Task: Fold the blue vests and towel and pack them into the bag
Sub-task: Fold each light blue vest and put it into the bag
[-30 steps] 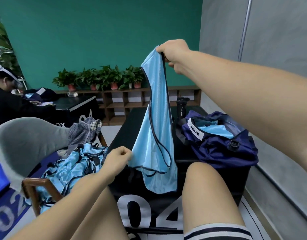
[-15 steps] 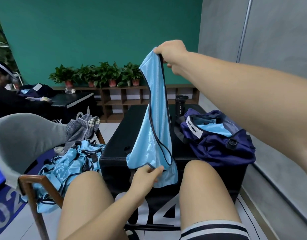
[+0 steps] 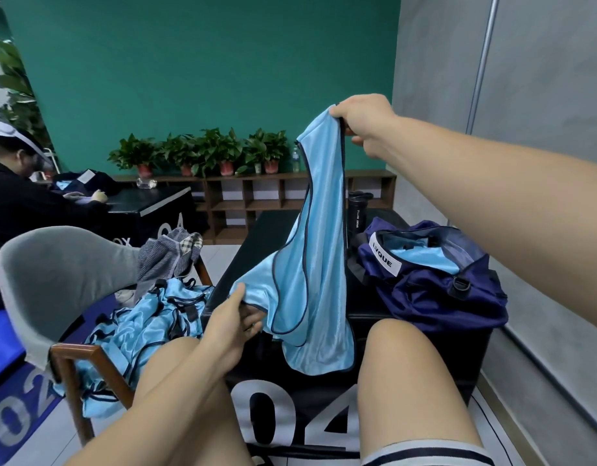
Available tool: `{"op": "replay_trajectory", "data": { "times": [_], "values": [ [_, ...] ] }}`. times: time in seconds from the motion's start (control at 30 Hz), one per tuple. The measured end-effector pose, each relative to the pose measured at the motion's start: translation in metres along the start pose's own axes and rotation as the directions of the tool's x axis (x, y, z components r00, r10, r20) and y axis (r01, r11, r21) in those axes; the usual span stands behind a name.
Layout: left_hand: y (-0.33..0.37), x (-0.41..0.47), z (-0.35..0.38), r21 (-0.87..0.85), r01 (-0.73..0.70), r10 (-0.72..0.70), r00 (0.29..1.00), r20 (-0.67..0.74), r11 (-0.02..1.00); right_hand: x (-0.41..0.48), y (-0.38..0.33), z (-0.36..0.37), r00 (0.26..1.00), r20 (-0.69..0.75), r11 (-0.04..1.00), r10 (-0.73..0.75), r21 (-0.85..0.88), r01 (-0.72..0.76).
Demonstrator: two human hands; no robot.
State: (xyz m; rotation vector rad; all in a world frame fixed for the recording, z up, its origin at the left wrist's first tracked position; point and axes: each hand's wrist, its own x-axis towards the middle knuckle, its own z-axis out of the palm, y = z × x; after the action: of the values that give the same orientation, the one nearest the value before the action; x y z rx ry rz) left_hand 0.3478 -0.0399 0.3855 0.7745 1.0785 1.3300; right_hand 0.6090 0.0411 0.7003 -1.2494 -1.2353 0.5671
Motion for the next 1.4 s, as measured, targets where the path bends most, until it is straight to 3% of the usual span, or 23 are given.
{"op": "replay_trajectory", "data": {
  "times": [0.1,0.3,0.43,0.6,0.83,0.9,1.03,1.17,1.4],
  "values": [
    [0.017,0.000,-0.009,-0.060,0.003,0.000,0.999,0.043,0.998,0.001,0.002,-0.006,1.000,0.005,1.000,-0.002,0.010,0.002],
    [0.085,-0.001,-0.027,-0.144,-0.142,0.163,0.975,0.148,0.979,0.007,0.004,-0.024,1.000,-0.015,0.998,0.018,0.067,-0.017],
    [0.125,-0.002,-0.038,-0.012,-0.288,0.277,0.907,0.317,0.957,0.009,0.005,-0.037,0.999,0.010,0.995,0.034,0.093,-0.034],
    [0.159,0.009,-0.048,0.161,-0.319,0.248,0.904,0.348,0.934,0.008,0.001,-0.050,1.000,0.022,0.991,0.018,0.131,-0.021],
    [0.203,0.001,-0.056,0.184,-0.347,0.183,0.793,0.580,0.920,0.005,-0.002,-0.068,0.997,-0.002,0.966,0.076,0.247,-0.073],
    [0.212,0.007,-0.059,0.182,-0.343,0.210,0.833,0.511,0.921,0.006,-0.001,-0.072,0.995,0.007,0.952,0.095,0.291,-0.093],
    [0.220,0.021,-0.057,0.128,-0.366,0.334,0.918,0.216,0.922,0.006,0.002,-0.078,0.990,0.074,0.941,0.122,0.307,-0.139],
    [0.230,0.026,-0.056,0.126,-0.438,0.420,0.895,0.148,0.890,0.006,0.006,-0.082,0.983,0.149,0.941,0.108,0.303,-0.150],
    [0.254,0.030,-0.048,0.379,-0.561,0.588,0.807,0.053,0.736,0.005,0.008,-0.082,0.968,0.241,0.955,0.070,0.263,-0.135]
  ]
}}
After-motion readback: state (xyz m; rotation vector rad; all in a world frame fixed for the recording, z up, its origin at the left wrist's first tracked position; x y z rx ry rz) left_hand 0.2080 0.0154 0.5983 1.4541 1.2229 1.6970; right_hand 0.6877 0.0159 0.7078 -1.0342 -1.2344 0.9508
